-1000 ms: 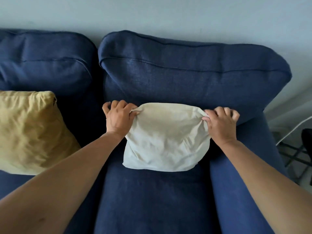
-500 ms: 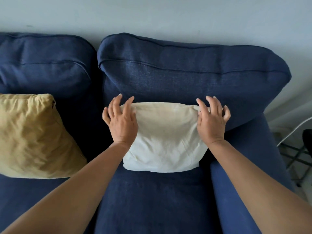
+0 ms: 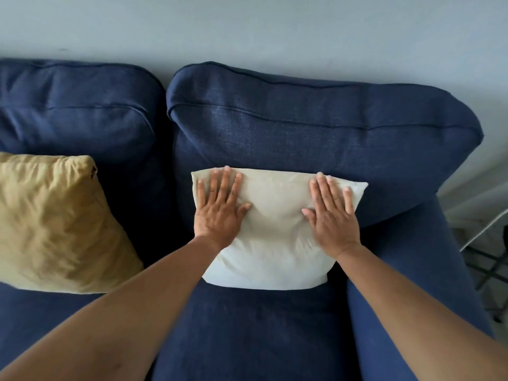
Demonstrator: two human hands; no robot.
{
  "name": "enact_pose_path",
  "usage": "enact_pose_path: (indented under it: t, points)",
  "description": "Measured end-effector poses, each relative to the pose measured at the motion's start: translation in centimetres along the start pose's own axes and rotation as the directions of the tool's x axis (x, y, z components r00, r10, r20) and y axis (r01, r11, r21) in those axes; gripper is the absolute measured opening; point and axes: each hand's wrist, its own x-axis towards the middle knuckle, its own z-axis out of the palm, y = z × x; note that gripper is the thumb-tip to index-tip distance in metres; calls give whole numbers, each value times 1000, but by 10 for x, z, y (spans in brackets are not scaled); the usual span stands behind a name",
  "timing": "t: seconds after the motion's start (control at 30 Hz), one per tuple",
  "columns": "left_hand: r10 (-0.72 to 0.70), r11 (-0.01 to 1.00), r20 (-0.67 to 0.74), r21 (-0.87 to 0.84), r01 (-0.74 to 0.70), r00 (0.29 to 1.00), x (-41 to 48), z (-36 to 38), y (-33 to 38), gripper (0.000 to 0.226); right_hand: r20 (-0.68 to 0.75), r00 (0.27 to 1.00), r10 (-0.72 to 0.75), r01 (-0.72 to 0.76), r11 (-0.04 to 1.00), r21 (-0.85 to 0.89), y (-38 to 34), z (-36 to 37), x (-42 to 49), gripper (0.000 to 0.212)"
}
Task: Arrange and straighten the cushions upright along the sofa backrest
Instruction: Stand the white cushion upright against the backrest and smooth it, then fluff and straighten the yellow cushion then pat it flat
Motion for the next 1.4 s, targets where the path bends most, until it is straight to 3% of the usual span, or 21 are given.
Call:
enact_pose_path:
  t: [0.17,0.3,0.53,0.67,0.73,0.8,0.9,0.97,1.07,1.13,1.23,1.4]
  points:
    - [-170,983,56,-65,174,984,-4,-17,-30,72,89,979,181,-185,982,44,15,-14,-5,71]
    - [-243,947,11,-212,240,970,-19,-41,-51,70,58,957,285,-291,934,209,-7,-37,-5,70]
    - [-308,876,-76,-411,252,948,-67,-82,-86,58,-19,990,142,-119,886,448,-143,-90,0,52]
    - [-344,828,-196,-525,198,918,-75,-103,-116,49,-45,984,175,-120,818,562,-215,-112,15,47]
    - [-376,812,-272,-557,173,886,-102,-118,-221,46,-109,987,121,-35,810,586,-325,-141,34,48]
    - [-350,818,-304,-560,131,886,-103,-121,-233,44,-97,985,140,-50,784,619,-335,-147,38,51]
    - [-416,784,-249,-585,207,874,-132,-125,-320,44,-105,978,180,-66,746,663,-406,-154,55,51]
    - [-514,718,-175,-624,310,840,-148,-122,-391,46,-37,959,280,-166,666,728,-459,-166,69,56]
    - [-624,609,-62,-664,435,779,-158,-118,-464,51,158,843,515,-425,455,783,-499,-173,91,72]
    - [-691,523,-1,-691,499,723,-154,-115,-501,58,266,779,567,-526,362,770,-514,-170,98,81]
    - [-734,388,105,-745,542,671,-134,-111,-539,71,329,756,566,-577,339,743,-525,-164,103,89]
    - [-702,307,239,-749,587,671,-94,-90,-569,84,323,751,576,-577,334,745,-532,-139,117,95]
